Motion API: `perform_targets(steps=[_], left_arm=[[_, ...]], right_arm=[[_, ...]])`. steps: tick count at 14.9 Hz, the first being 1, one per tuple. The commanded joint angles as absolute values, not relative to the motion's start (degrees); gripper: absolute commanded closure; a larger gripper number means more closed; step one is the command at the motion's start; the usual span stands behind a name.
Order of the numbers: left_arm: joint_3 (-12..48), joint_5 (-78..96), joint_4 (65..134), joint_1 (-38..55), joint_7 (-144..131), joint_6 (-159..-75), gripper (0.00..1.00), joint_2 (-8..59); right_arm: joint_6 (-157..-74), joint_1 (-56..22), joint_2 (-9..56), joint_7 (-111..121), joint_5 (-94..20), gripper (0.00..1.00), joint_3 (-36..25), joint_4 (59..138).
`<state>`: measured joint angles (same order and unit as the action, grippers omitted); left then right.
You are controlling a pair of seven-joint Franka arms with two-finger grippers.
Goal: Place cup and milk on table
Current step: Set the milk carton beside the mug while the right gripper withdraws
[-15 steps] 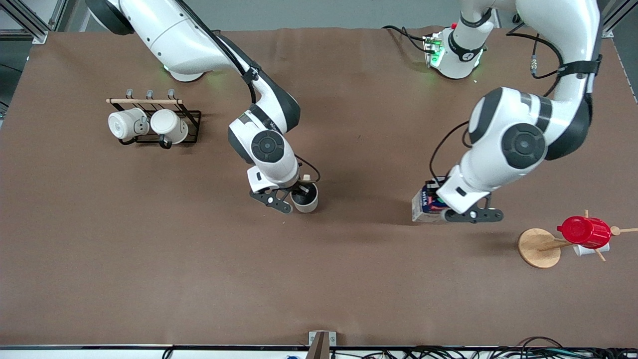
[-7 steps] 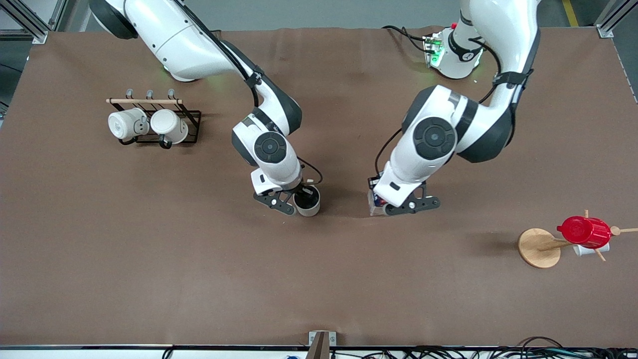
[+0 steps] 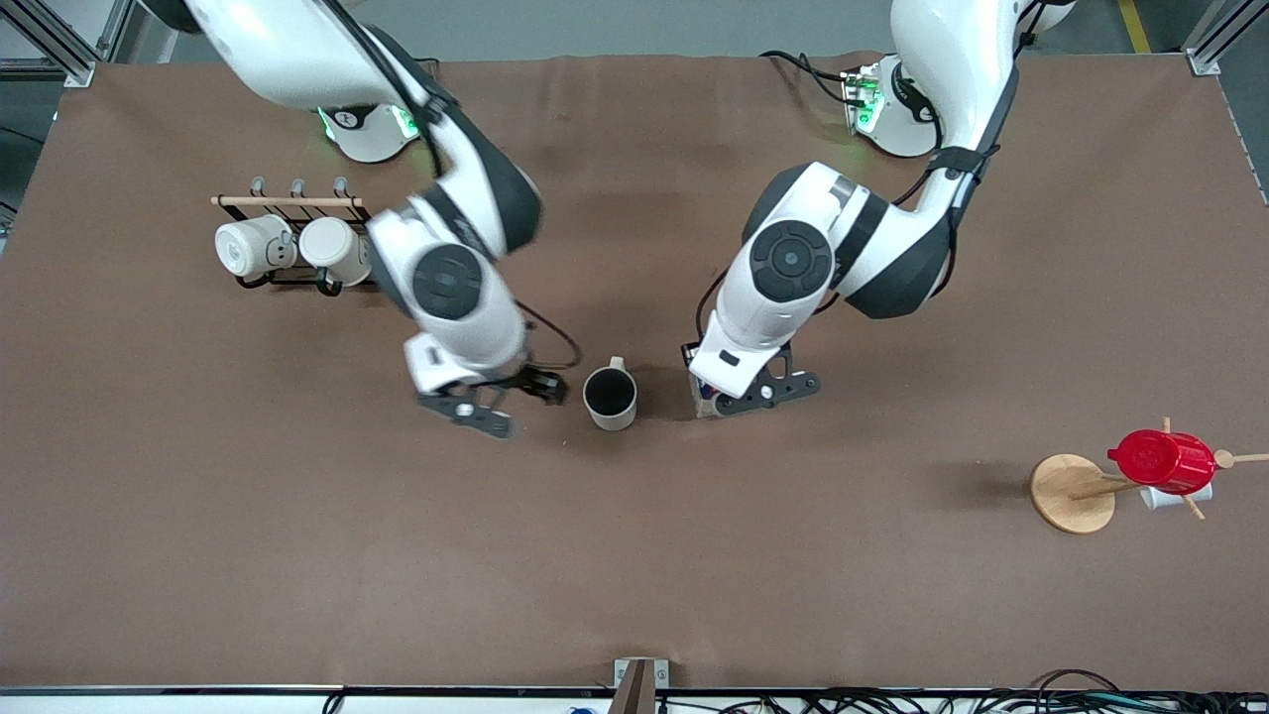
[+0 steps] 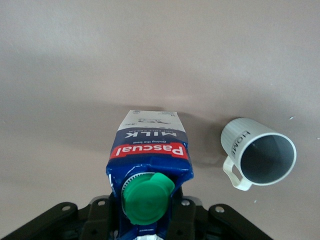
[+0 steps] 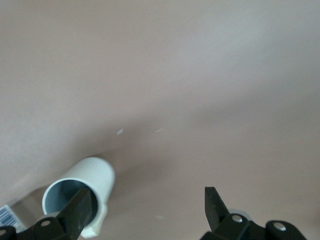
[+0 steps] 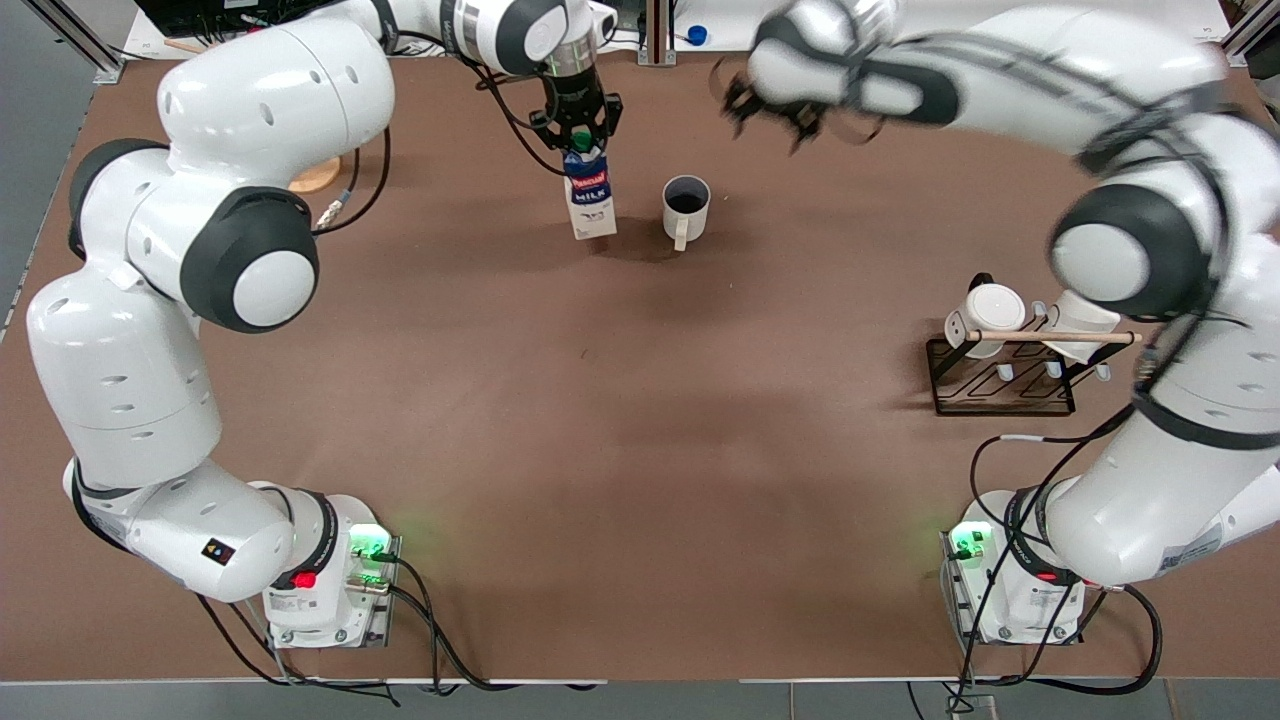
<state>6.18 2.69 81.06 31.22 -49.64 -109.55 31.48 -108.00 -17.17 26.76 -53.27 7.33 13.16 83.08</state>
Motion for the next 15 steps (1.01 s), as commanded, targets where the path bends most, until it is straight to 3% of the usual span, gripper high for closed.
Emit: perform_targets(steps=[1,3,10,11,13,15], left_arm=[[5.8,3.6,78.4,33.65,-54.21,-109.68,0.62,34.09],[5.8,3.6,76.21,34.8,-58.16,-111.44,0.62,36.11],[5.89,3.96,74.27,36.56,-66.36,-114.87,0.59,38.94],[5.8,3.96,74.27,36.56,-66.36,-114.87,0.45,39.11],[5.8,3.87,74.27,36.56,-65.83,-114.87,0.0,39.2],[5.89,3.87,74.27,36.3,-65.66,-114.7,0.0,38.59]], right_arm=[[-102.59,-8.12,16.9,-43.38,7.91,0.0,13.8,86.66],[-99.33,-4.06,13.38,-33.97,7.91,0.0,12.67,86.66],[-91.68,-3.61,3.79,-12.18,7.04,0.0,-1.22,86.49],[-90.45,-2.91,2.82,-7.69,4.77,0.0,-3.14,86.4],[-88.51,-0.19,1.76,-3.97,-0.68,0.0,-4.66,86.4],[-88.24,0.35,1.67,-3.52,-0.97,0.0,-4.57,86.31]])
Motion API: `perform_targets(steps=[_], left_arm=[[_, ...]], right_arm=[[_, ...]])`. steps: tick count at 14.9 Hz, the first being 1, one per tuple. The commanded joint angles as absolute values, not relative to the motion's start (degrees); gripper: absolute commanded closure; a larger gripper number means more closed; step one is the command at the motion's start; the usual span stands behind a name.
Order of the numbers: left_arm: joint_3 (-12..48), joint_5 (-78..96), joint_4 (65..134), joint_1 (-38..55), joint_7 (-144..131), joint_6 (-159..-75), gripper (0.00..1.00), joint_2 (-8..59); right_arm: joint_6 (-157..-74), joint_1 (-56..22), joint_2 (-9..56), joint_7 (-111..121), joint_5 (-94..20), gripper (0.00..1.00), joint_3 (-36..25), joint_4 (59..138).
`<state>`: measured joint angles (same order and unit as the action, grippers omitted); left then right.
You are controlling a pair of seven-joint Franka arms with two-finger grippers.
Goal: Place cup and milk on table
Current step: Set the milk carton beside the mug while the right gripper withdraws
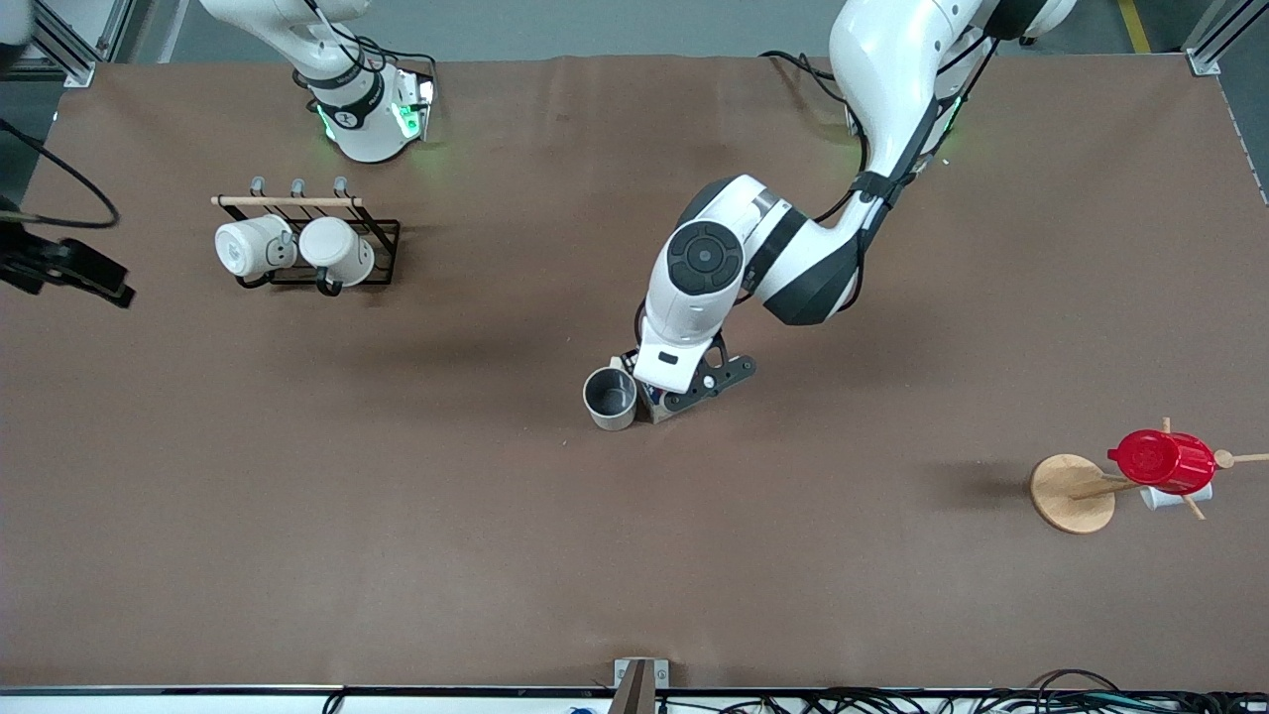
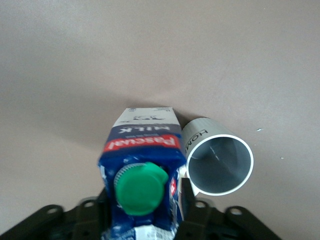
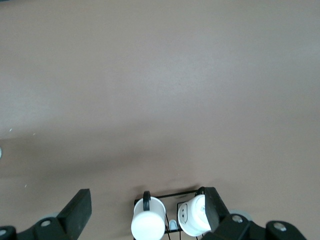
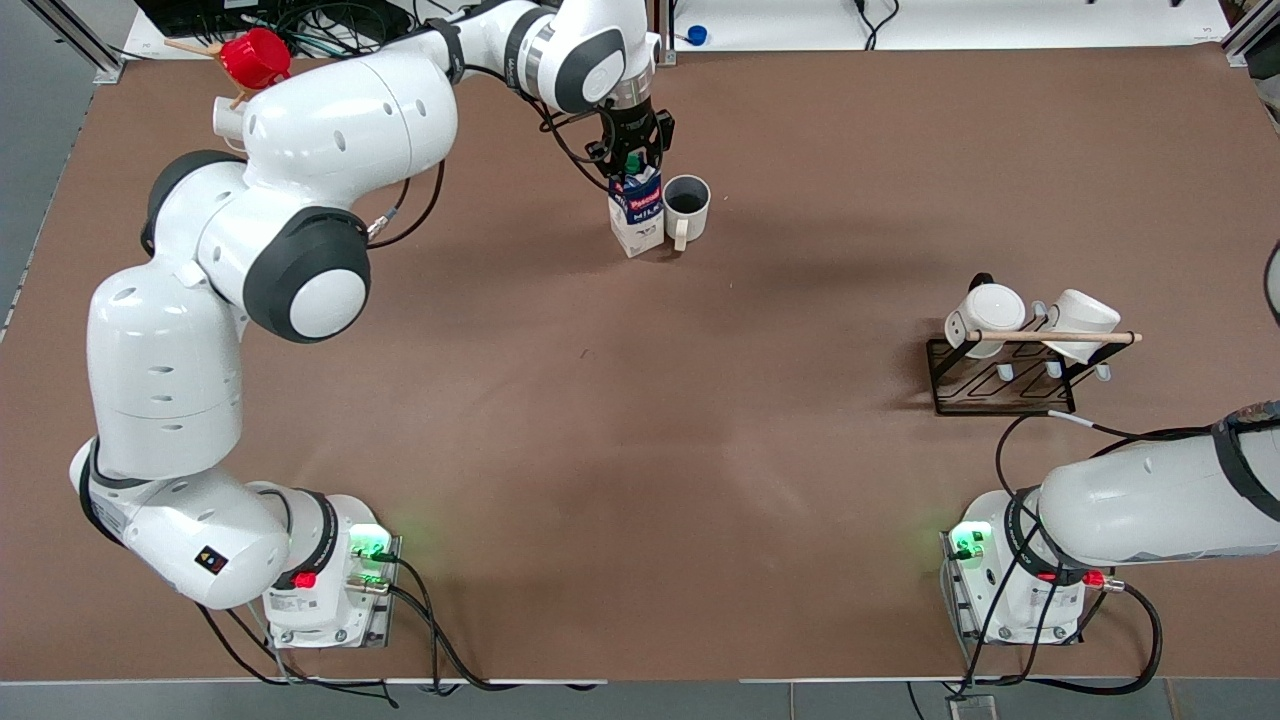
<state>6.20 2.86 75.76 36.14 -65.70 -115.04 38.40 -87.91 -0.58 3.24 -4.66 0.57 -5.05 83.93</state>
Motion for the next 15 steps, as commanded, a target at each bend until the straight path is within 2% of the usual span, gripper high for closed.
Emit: perform_targets(steps=[1,4,9,15], left_arm=[[6.06,3.78,74.18,36.21,-65.65,-114.09,0.0,38.41],[5.19,3.25,74.18,34.46,-62.6,-109.97,0.0,32.89],[4.75,-0.16,75.76,23.83,-40.99,-100.13,0.0,20.33],[5.01,-5.89,76.37,14.26,-21.93,-88.34,0.0,10.04]], right_arm=[[-88.24,0.35,1.58,-3.52,-0.97,0.0,-4.66,86.31],[-87.28,0.18,1.67,-3.34,-0.88,0.0,-4.66,86.22],[-87.01,0.18,1.67,-3.34,-1.05,0.0,-4.57,86.13],[-87.01,0.18,1.67,-3.34,-1.05,0.0,-4.48,86.13]])
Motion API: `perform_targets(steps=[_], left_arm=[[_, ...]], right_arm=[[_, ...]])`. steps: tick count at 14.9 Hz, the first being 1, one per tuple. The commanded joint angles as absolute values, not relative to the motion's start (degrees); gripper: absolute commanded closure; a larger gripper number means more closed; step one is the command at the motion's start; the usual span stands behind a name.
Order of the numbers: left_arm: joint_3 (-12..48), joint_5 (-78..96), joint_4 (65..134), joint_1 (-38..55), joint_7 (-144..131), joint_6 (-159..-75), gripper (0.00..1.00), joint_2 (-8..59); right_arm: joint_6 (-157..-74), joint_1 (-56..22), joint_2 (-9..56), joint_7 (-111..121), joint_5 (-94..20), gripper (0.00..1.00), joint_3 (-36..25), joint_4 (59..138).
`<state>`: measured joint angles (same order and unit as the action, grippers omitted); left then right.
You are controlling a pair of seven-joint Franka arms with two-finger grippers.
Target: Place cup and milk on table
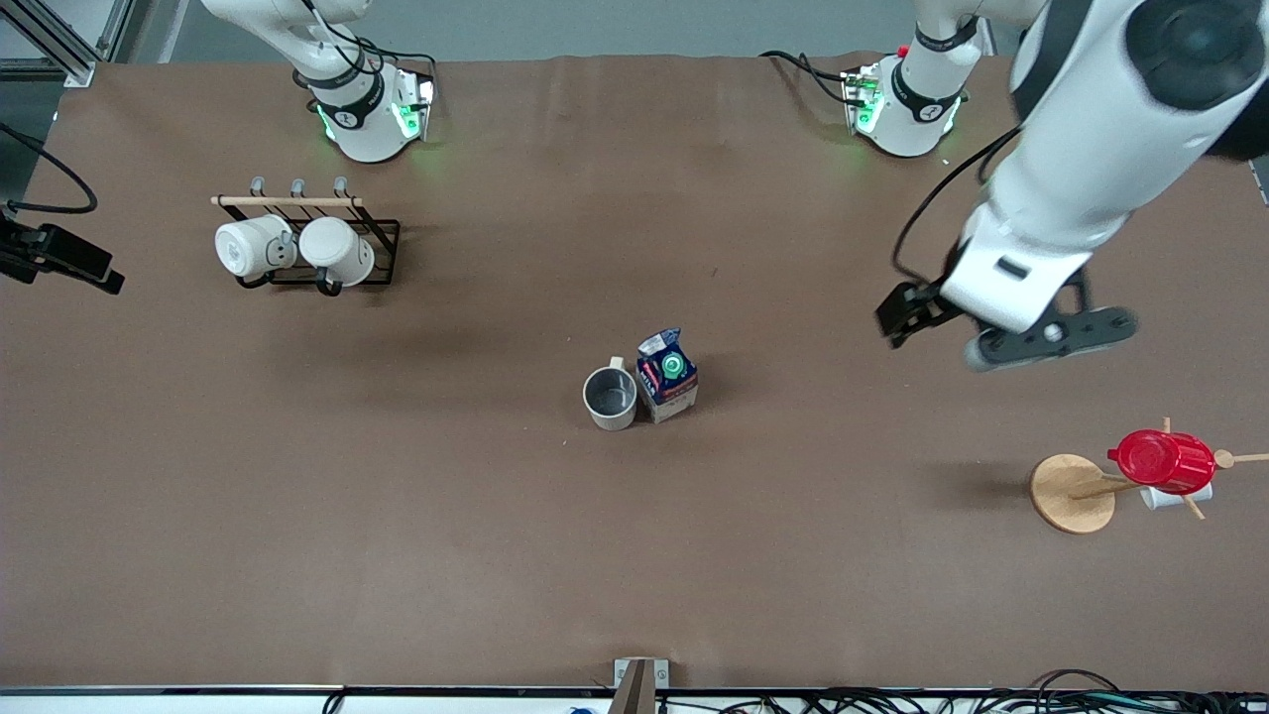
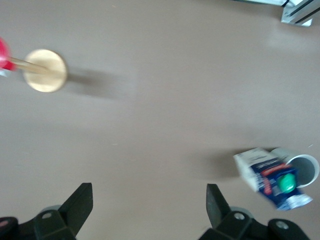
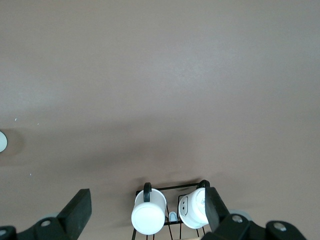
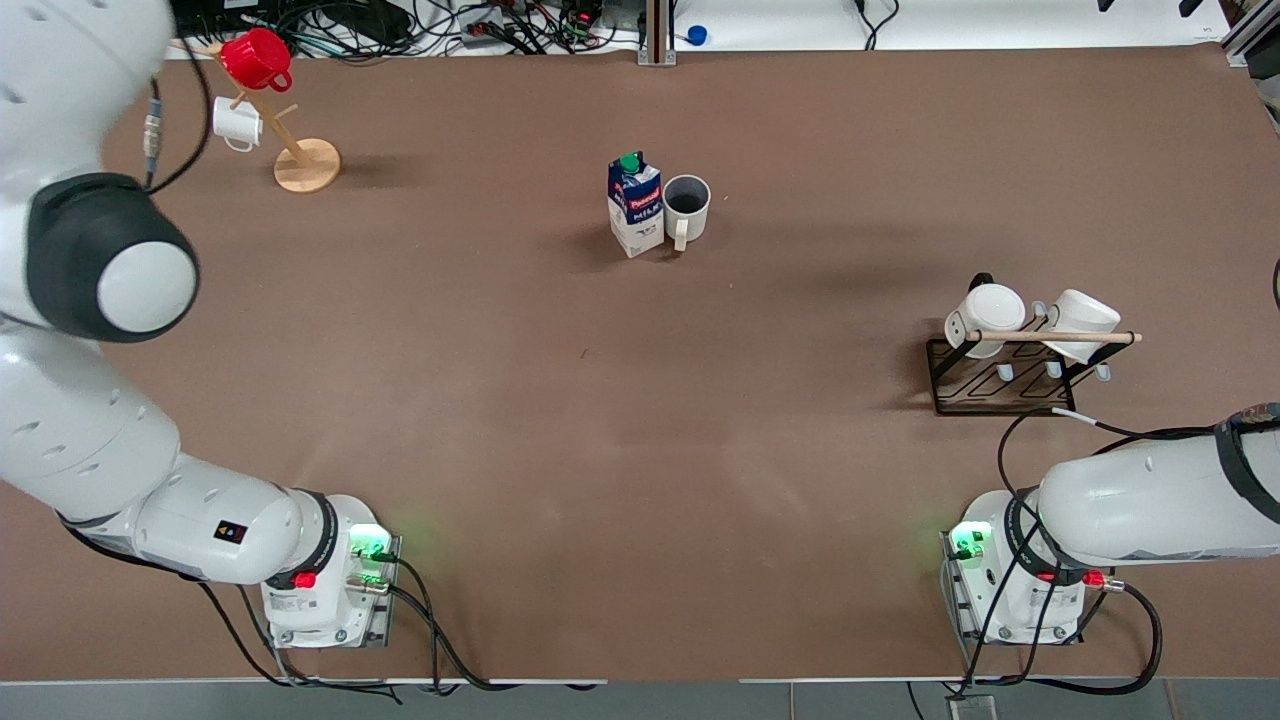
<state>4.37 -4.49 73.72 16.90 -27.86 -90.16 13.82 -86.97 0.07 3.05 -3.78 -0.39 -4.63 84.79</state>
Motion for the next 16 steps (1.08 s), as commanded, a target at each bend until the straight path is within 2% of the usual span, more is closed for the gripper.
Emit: perform_targets(steps=[1,5,10,16], left_arm=[[5.18,-5.8,77.07,12.32,-18.06,-87.37,0.0,8.8],[5.19,-2.82,83.3,6.51,-7.93,-87.45,0.0,2.04],[5.1,-1.14,96.31,3.96,-3.87,-88.68,0.0,-8.86],[4.75,-1.23,95.02,2.37,-3.43,-87.19,0.0,-8.88]], right_arm=[[-86.92,0.18,1.67,-3.34,-1.05,0.0,-4.48,86.13],[-86.75,0.18,1.58,-3.25,-1.05,0.0,-4.39,86.05],[-85.78,0.09,1.67,-2.21,-0.79,0.0,-4.13,85.7],[-85.69,-0.09,1.76,-1.05,-0.97,0.0,-4.13,84.9]])
